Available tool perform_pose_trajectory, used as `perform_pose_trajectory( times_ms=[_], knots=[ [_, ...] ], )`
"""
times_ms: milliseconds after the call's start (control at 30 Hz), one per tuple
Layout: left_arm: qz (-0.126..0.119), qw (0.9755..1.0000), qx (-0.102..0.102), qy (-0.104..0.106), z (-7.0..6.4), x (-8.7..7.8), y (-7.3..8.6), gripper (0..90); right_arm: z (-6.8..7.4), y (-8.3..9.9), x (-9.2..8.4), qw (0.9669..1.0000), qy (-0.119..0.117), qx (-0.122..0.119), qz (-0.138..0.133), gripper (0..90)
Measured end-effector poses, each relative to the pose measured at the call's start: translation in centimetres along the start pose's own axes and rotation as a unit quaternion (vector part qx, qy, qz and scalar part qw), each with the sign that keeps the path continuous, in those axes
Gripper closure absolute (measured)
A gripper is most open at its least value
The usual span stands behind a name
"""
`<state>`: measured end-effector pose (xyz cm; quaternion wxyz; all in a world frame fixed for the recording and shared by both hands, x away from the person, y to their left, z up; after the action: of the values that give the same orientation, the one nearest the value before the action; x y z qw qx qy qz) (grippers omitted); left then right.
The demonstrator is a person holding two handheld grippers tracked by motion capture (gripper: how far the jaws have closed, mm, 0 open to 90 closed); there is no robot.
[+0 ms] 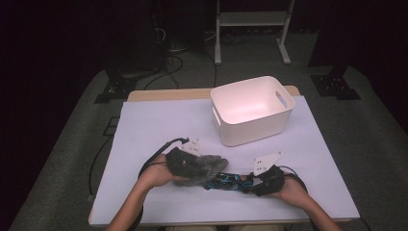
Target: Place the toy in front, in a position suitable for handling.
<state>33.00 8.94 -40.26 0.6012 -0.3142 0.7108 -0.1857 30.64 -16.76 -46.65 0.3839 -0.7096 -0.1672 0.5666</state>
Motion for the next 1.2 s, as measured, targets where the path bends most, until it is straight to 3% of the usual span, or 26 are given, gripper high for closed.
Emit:
perform_pose_trajectory(
  times_ms=[133,200,367,600,733,867,1200],
  knots=[
    [-0.012,0.9999,-0.007,0.007,0.2,0.2,0.6,80.4,-0.1,-0.1,0.1,0.9999,-0.005,0.005,0.015,60.4],
    [-0.015,0.9998,-0.007,0.011,0.2,0.6,0.7,80.4,-0.1,-0.2,0.3,0.9995,-0.01,0.005,0.029,54.6],
    [-0.023,0.9996,-0.007,0.015,0.3,0.8,0.7,80.5,0.4,-1.4,0.8,0.9989,-0.01,-0.017,0.042,49.6],
    [-0.037,0.9991,-0.008,0.018,0.2,0.6,1.1,80.3,0.6,-4.4,1.6,0.9974,-0.011,-0.048,0.052,49.8],
    [-0.046,0.9986,-0.012,0.021,0.1,0.1,1.9,80.0,0.9,-4.9,2.2,0.9951,-0.019,-0.065,0.071,54.6],
    [-0.058,0.9976,-0.023,0.03,0.2,-0.1,3.0,80.0,0.8,-5.0,2.1,0.9944,-0.022,-0.062,0.082,54.4],
    [-0.059,0.9969,-0.022,0.047,0.1,1.3,2.4,80.3,1.5,-7.1,3.3,0.9916,-0.02,-0.084,0.097,51.3]
  ],
)
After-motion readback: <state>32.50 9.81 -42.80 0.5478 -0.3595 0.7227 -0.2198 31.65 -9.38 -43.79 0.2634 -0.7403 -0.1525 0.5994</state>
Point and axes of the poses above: each handheld gripper's, and its own axes: x roughly forward along the jaws, y roughly out of its underside, z roughly to its left, the point moved 3 cm from there along x, roughly forward along the jaws, and after that the axes turned 11 degrees about y, right-handed, at the moved point
